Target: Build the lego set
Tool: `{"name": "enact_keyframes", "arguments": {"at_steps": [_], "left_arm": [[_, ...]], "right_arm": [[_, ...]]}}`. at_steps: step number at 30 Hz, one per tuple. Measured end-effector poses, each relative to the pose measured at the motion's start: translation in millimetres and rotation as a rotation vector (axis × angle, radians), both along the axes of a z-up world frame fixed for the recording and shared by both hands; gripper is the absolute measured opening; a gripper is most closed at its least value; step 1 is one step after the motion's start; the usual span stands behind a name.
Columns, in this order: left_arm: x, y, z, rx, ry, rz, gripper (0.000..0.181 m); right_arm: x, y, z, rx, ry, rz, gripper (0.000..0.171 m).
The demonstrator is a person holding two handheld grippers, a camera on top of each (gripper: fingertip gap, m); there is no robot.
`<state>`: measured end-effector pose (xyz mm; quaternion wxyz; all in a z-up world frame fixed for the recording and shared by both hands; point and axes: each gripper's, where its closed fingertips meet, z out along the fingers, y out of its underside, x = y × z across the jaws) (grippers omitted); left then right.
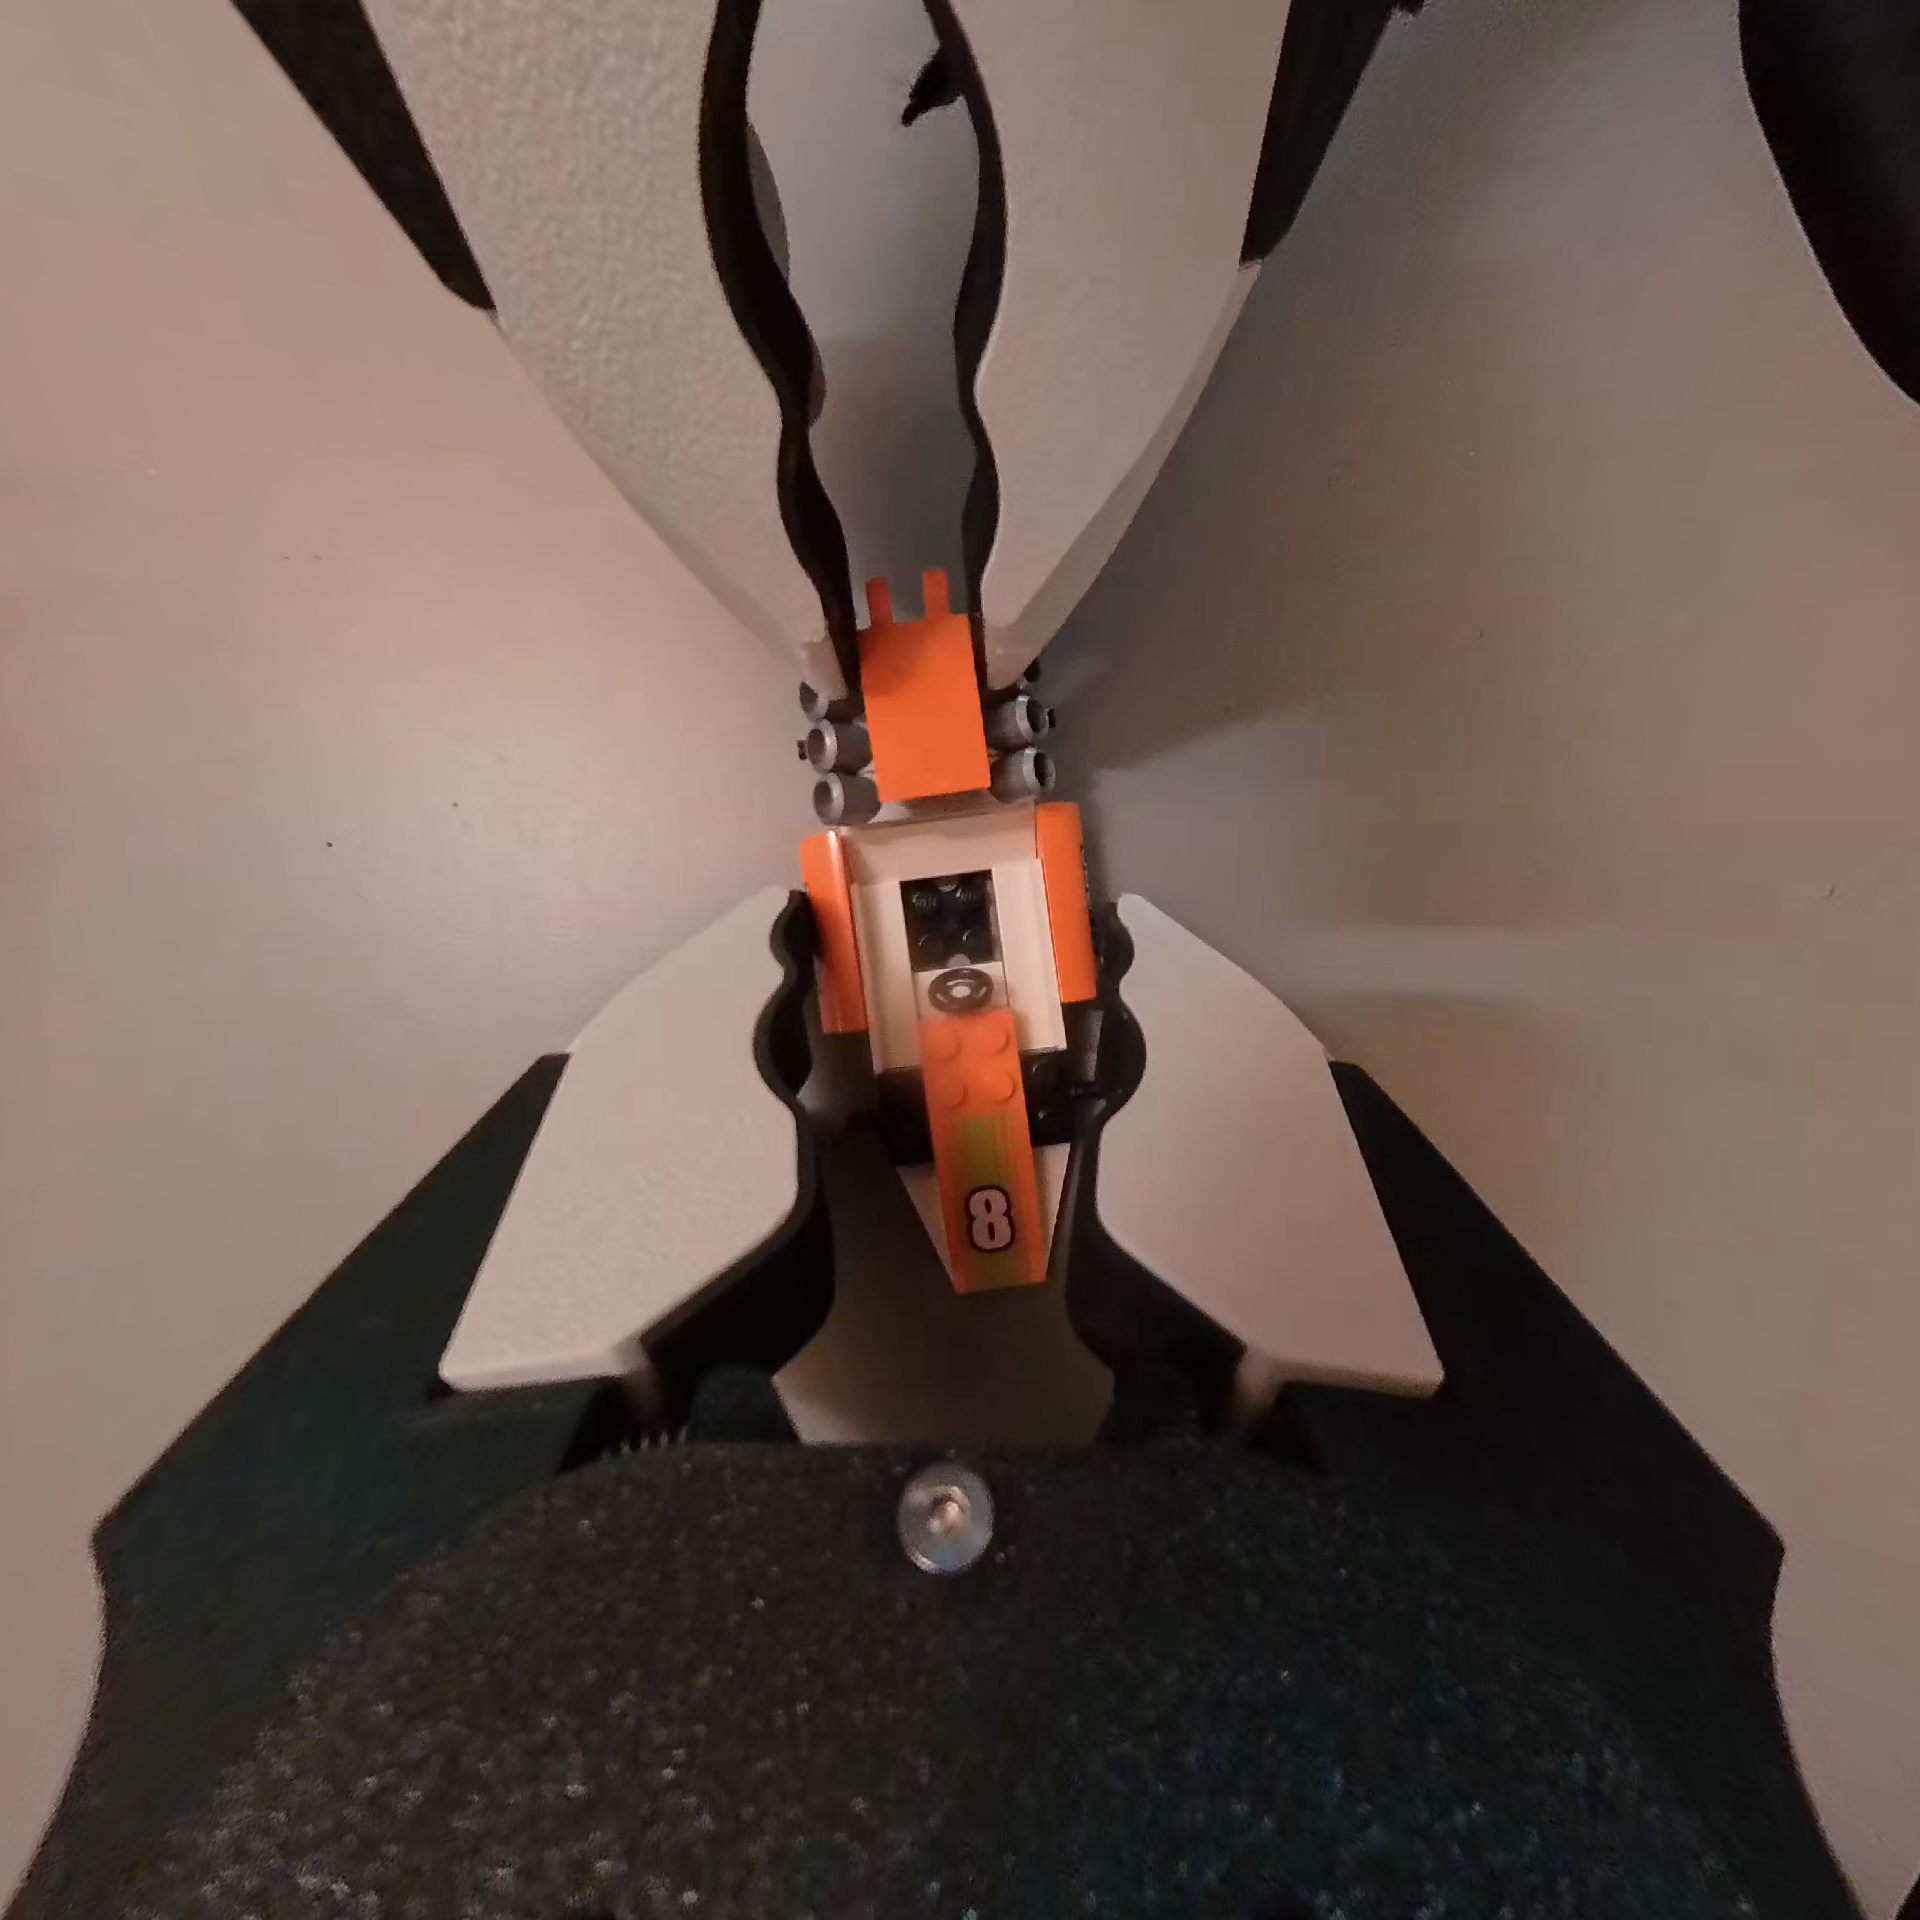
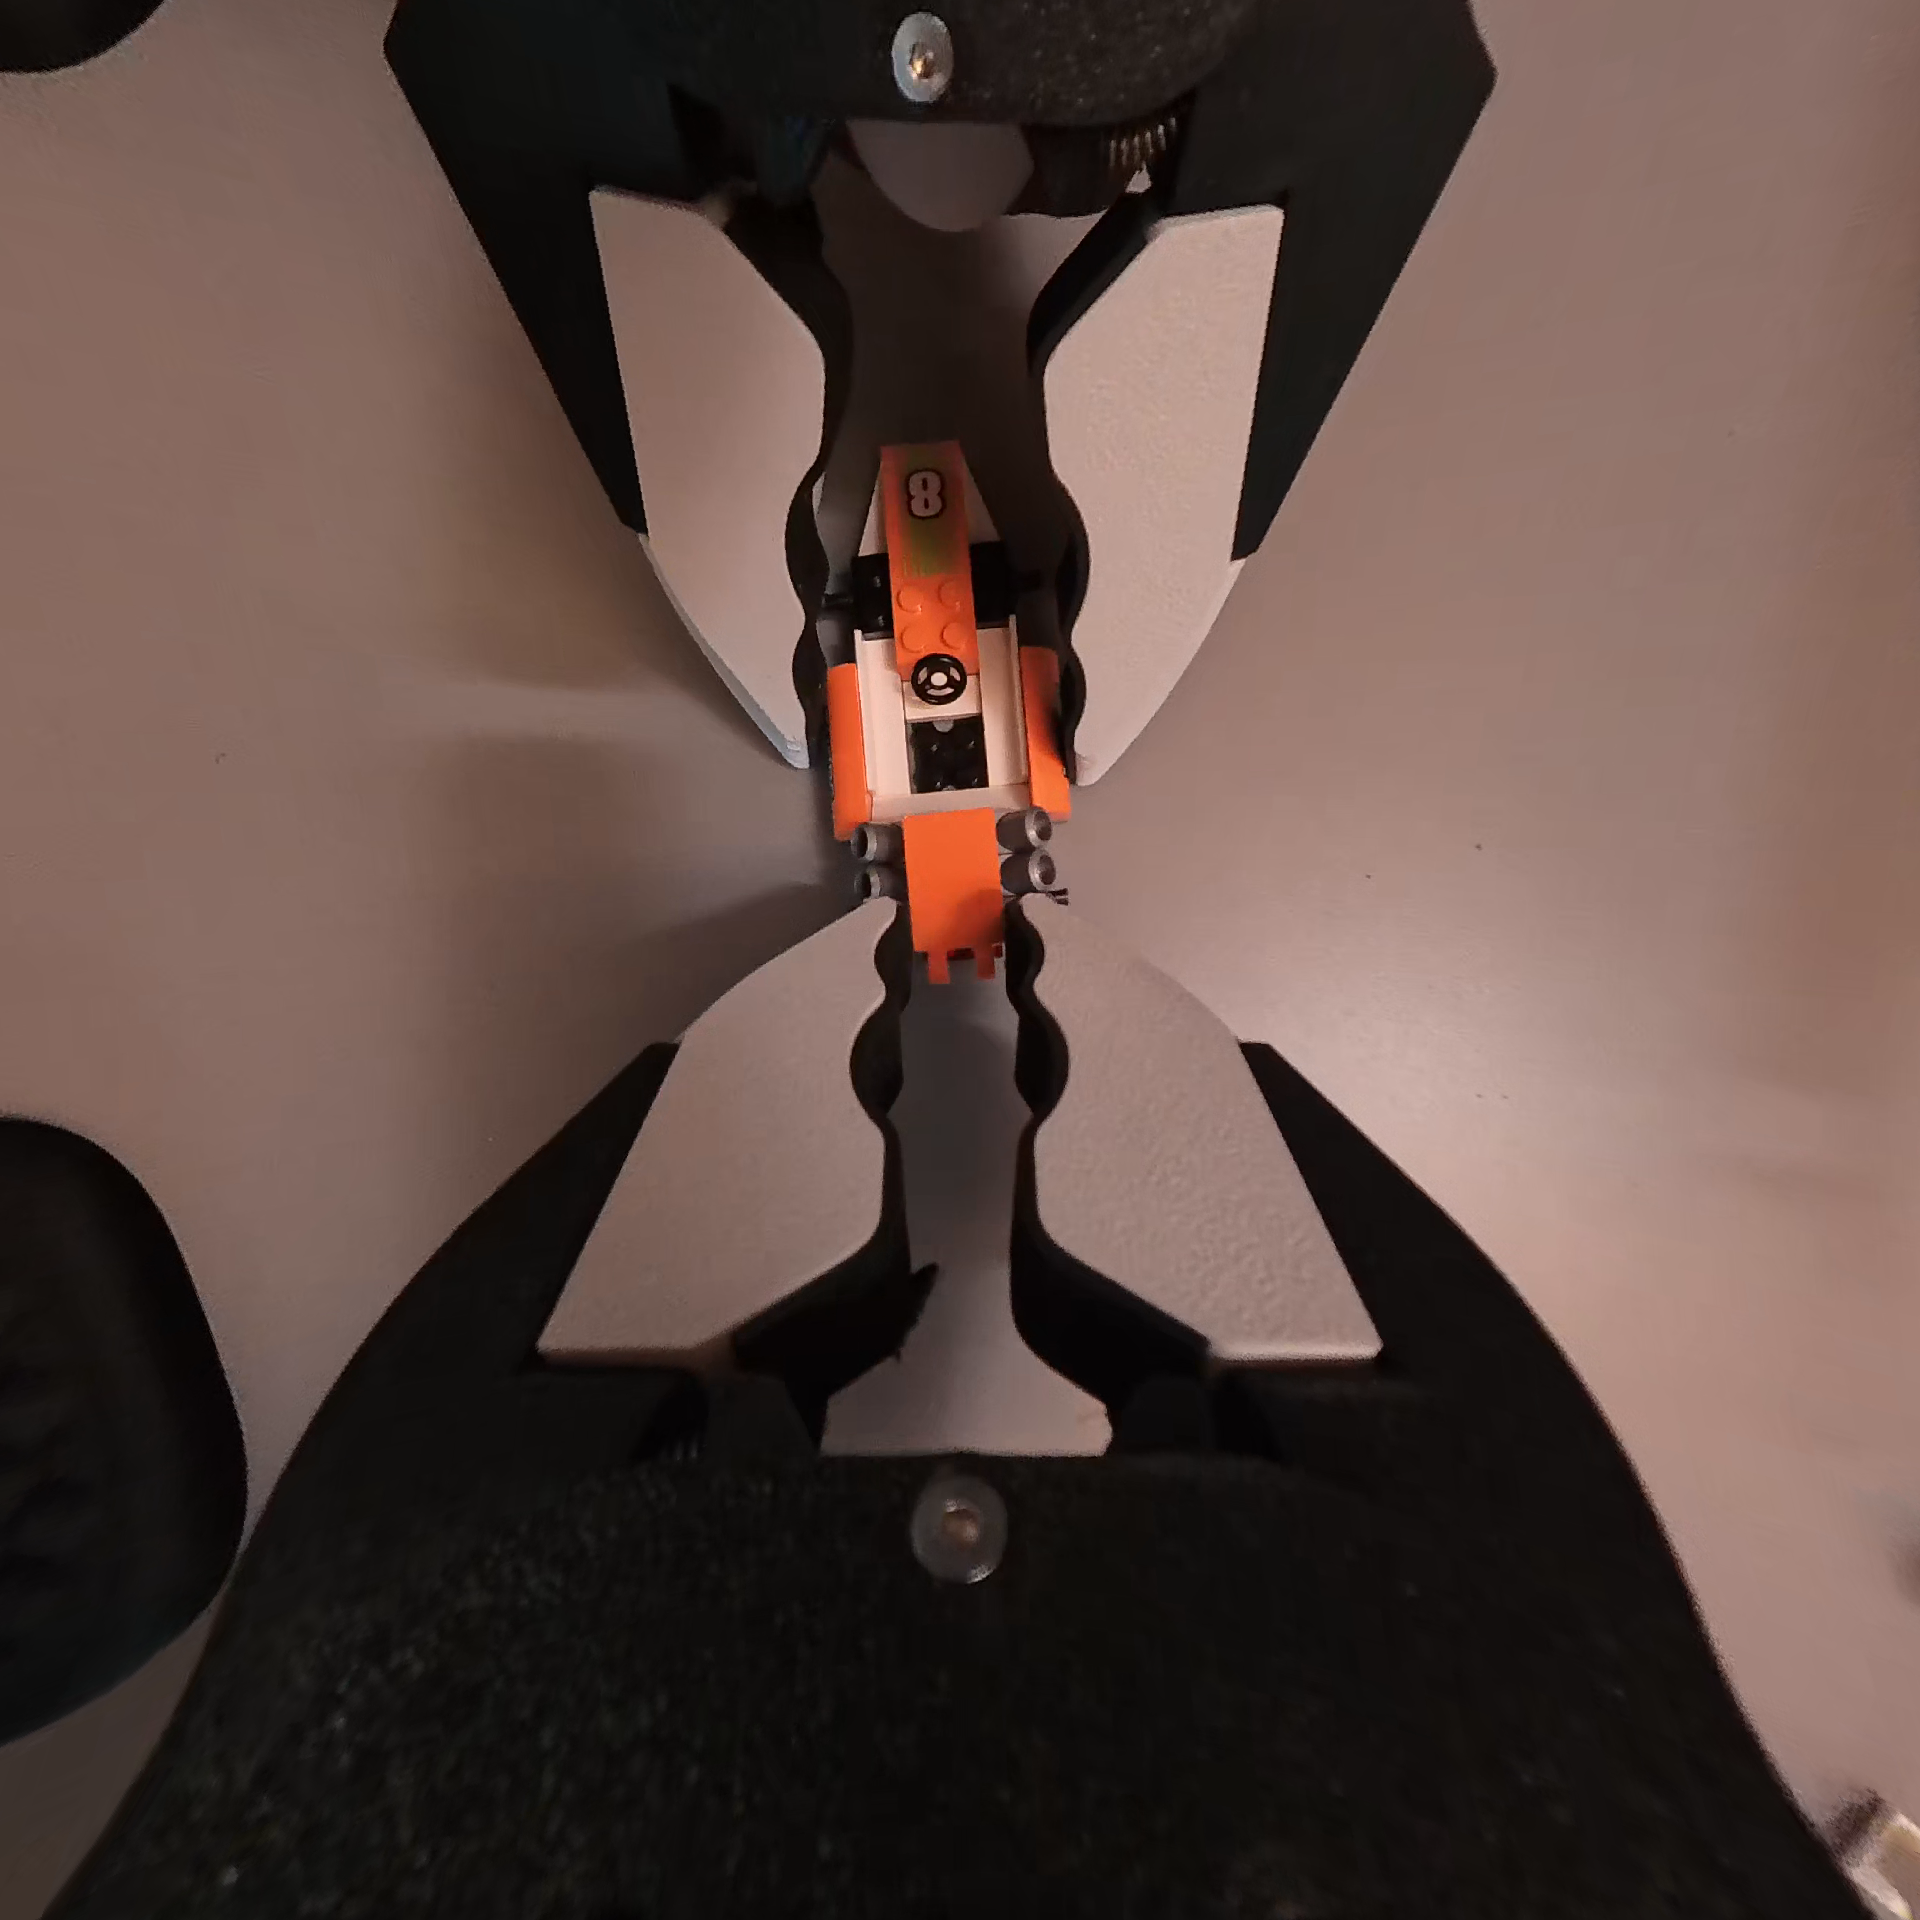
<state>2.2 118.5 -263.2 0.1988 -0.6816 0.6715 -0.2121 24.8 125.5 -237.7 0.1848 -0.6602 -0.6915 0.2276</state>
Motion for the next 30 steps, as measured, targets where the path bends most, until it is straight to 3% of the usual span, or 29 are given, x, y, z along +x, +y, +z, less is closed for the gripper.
{"name": "enact_keyframes", "arguments": {"at_steps": [13, 18, 23, 30], "left_arm": [[-1, 0, 0, -0.001, -0.003, 0.0, 0.052], [0, -2, 1, 0.01, -0.021, -0.023, 0.052], [2, -6, 1, 0.013, -0.029, -0.051, 0.052], [3, -12, 1, 0.003, -0.021, -0.065, 0.052]], "right_arm": [[1, 0, 10, -0.028, 0.07, -0.026, 0.018], [18, 9, 19, -0.193, 0.176, -0.24, 0.024], [31, -6, 8, -0.357, 0.265, -0.415, 0.033], [30, -27, 8, -0.452, 0.36, -0.595, 0.034]]}}
